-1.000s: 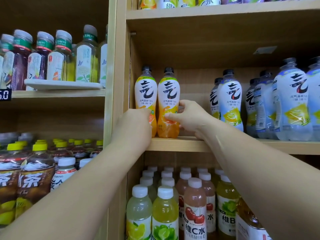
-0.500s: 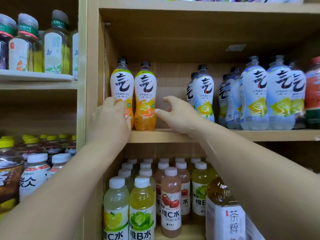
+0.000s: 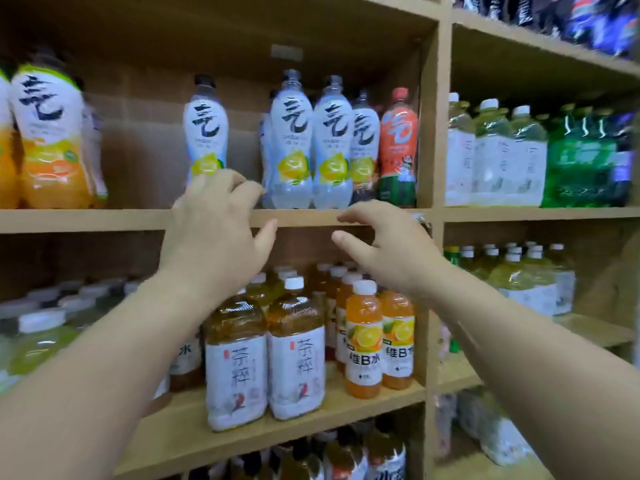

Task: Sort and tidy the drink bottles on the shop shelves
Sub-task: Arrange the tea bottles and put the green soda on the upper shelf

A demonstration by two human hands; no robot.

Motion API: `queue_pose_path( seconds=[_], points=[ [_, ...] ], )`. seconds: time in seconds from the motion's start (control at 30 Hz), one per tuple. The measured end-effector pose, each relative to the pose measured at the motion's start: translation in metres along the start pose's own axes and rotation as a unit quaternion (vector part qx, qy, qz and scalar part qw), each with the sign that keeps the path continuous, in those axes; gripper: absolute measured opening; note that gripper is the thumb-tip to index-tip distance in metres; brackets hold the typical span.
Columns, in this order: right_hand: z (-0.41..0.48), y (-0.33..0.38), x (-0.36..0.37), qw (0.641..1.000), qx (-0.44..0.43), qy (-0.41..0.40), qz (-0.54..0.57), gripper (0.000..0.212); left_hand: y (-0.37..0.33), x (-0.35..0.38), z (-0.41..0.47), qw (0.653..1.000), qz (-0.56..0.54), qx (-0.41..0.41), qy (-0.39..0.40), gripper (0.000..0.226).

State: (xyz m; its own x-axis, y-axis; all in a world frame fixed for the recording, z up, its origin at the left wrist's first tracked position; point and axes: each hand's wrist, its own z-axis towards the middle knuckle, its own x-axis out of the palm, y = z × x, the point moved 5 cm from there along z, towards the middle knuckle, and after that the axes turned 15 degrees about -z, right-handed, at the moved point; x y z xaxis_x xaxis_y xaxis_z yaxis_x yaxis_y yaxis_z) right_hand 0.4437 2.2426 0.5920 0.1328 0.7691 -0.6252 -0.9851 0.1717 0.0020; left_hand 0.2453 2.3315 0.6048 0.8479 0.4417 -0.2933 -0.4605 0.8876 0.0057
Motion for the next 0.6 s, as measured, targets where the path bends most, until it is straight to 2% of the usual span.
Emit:
queue_pose_path(
  seconds=[0.23,0.37,0.47,0.6],
  points=[
    [-0.093,-0.174,-0.004,0.992,0.093,0.082,-0.014,0.033,-0.133,0.117,-0.019,0.994,-0.063,-0.023,0.087,0.041],
    [-0.129,-0.241,0.003,0.983,0.139,0.122,0.010,0.036,-0.179,0.164,-0.035,0.987,-0.082,-0.050,0.127,0.040],
    [-0.141,-0.252,0.020,0.980,0.132,0.139,0.048,0.036,-0.181,0.184,-0.058,0.984,-0.052,-0.078,0.152,0.043],
    [-0.148,-0.226,0.051,0.978,0.099,0.144,0.114,0.035,-0.161,0.182,-0.094,0.974,-0.017,-0.128,0.184,0.054]
  ],
)
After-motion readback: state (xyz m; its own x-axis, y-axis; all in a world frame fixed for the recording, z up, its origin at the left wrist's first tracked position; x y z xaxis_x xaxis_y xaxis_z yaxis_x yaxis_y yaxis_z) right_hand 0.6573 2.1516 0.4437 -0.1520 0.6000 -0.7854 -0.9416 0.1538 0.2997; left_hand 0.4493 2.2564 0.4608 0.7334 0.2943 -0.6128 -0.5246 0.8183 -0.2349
